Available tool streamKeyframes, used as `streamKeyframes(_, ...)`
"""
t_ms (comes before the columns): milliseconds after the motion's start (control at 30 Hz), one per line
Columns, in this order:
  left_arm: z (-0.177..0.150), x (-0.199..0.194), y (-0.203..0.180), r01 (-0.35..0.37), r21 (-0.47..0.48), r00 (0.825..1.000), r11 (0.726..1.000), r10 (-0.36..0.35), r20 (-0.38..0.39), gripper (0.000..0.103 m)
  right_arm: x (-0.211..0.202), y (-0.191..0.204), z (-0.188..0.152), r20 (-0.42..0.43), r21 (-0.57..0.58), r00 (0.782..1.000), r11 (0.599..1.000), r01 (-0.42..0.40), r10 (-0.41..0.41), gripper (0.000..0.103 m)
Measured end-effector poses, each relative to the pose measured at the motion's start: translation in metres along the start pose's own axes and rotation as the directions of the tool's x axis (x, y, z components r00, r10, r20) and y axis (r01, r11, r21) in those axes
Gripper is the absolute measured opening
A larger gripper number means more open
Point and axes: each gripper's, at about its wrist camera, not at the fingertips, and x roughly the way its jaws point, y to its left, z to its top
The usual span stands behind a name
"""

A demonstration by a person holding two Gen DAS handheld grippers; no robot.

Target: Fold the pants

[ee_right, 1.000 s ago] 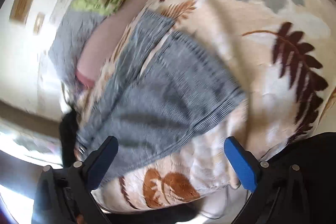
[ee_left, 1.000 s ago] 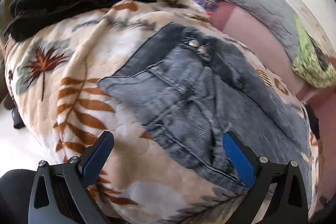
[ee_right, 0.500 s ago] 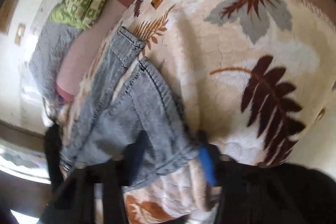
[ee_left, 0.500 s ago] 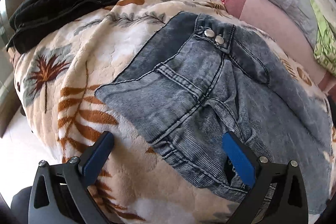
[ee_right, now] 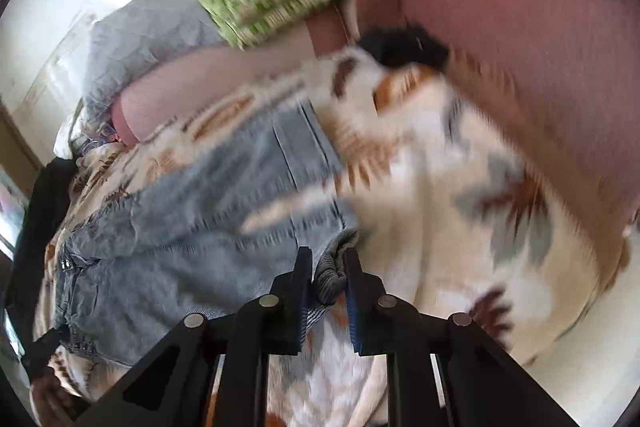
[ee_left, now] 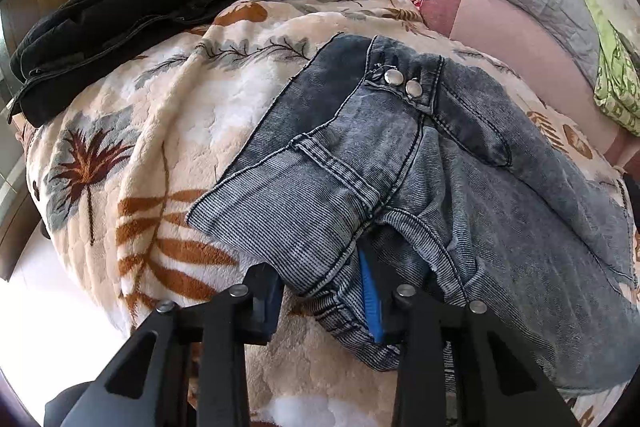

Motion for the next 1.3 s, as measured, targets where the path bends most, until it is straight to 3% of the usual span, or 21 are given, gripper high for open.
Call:
streamKeyframes(100,-0.004,-0.002,-0.002,-0.011,0.019,1.000,1.000,0.011,0.019,0.036,0.009,-0.004,-0.004,-0.014,-0.018,0.998,0.998,0.056,-0.057,0.016)
streamKeyframes(167,-0.008,-0.006,-0.003,-0.009,0.021,1.000,1.000,0.009,0.020,0.036,0.042,-0.022,-0.022,-0.147,-0.001,0.985,0.996,0.089,-0.088,0.018)
streamKeyframes(233,-0.008,-0.008,-0.004,-0.007,0.028,1.000,1.000,0.006,0.008,0.038,0.068,-0.043,-0.041,-0.283,0.052,0.955,0.992,0.112,-0.092,0.023)
streamKeyframes(267,-0.008,-0.009,-0.003,-0.004,0.029,1.000,1.000,0.004,-0.002,0.038,0.070,-0.052,-0.046,-0.294,0.081,0.953,0.992,0.102,-0.074,0.034)
streamKeyframes(300,-0.007,-0.011,-0.001,0.006,0.019,1.000,1.000,-0.005,-0.014,0.038,0.062,-0.058,-0.046,-0.275,0.108,0.959,0.989,0.100,-0.067,0.052)
streamKeyframes(367,-0.004,-0.019,0.001,0.025,0.009,0.999,1.000,-0.025,-0.021,0.039,0.049,-0.063,-0.039,-0.250,0.126,0.964,0.984,0.122,-0.088,0.068)
streamKeyframes(467,0.003,-0.037,-0.001,0.043,0.018,0.999,0.999,-0.044,0.011,0.040,0.024,-0.059,-0.014,-0.157,0.127,0.985,0.988,0.086,-0.065,0.069)
streamKeyframes(567,0.010,-0.055,-0.009,0.046,0.060,0.997,0.997,-0.049,0.062,0.060,0.022,-0.036,0.016,-0.101,0.082,0.995,0.996,0.026,-0.018,0.076)
streamKeyframes(633,0.013,-0.063,-0.013,0.029,0.083,0.993,0.996,-0.039,0.114,0.070,0.040,-0.017,0.034,-0.100,0.036,0.995,0.999,0.015,-0.012,0.076)
streamKeyframes(700,0.014,-0.062,-0.015,-0.010,0.103,0.993,0.995,-0.003,0.120,0.071,0.073,-0.005,0.046,-0.139,-0.003,0.990,1.000,0.020,-0.020,0.076)
streamKeyframes(767,0.014,-0.053,-0.012,-0.035,0.099,0.996,0.994,0.026,0.088,0.071,0.106,-0.001,0.048,-0.202,-0.039,0.977,0.997,0.065,-0.072,0.076)
streamKeyframes(833,0.012,-0.040,-0.004,-0.037,0.067,0.999,0.997,0.034,0.042,0.071,0.147,0.005,0.042,-0.295,-0.070,0.949,0.993,0.090,-0.107,0.076)
streamKeyframes(867,0.011,-0.030,-0.002,-0.034,0.061,0.999,0.998,0.033,0.018,0.071,0.155,0.006,0.037,-0.323,-0.073,0.942,0.995,0.069,-0.090,0.067)
streamKeyframes(900,0.010,-0.010,-0.002,-0.045,0.093,0.997,0.995,0.051,-0.059,0.071,0.163,0.014,0.032,-0.339,-0.095,0.937,0.994,0.050,-0.080,0.049)
streamKeyframes(933,0.009,-0.001,-0.001,-0.049,0.101,0.993,0.994,0.059,-0.101,0.069,0.159,0.018,0.030,-0.315,-0.138,0.942,0.988,0.075,-0.115,0.047)
streamKeyframes(967,0.007,0.005,0.003,-0.040,0.090,0.994,0.995,0.049,-0.093,0.069,0.155,0.025,0.030,-0.294,-0.180,0.946,0.980,0.087,-0.138,0.032)
streamKeyframes(1000,0.006,0.004,0.002,-0.049,0.095,0.995,0.994,0.057,-0.079,0.065,0.151,0.031,0.030,-0.279,-0.208,0.949,0.974,0.091,-0.149,0.030)
streamKeyframes(1100,0.002,-0.001,-0.005,-0.077,0.147,0.995,0.986,0.086,-0.058,0.050,0.132,0.047,0.040,-0.130,-0.325,0.959,0.925,0.199,-0.252,0.028)
streamKeyframes(1167,-0.001,-0.003,-0.008,-0.090,0.166,0.994,0.982,0.099,-0.047,0.049,0.130,0.047,0.043,-0.076,-0.334,0.954,0.909,0.249,-0.289,0.027)
streamKeyframes(1267,-0.002,-0.006,-0.007,-0.087,0.155,0.994,0.984,0.096,-0.052,0.050,0.172,0.032,0.033,-0.258,-0.332,0.926,0.926,0.182,-0.275,0.032)
streamKeyframes(1300,-0.001,-0.009,-0.006,-0.078,0.149,0.994,0.986,0.088,-0.063,0.052,0.169,0.028,0.034,-0.234,-0.306,0.940,0.936,0.172,-0.249,0.042)
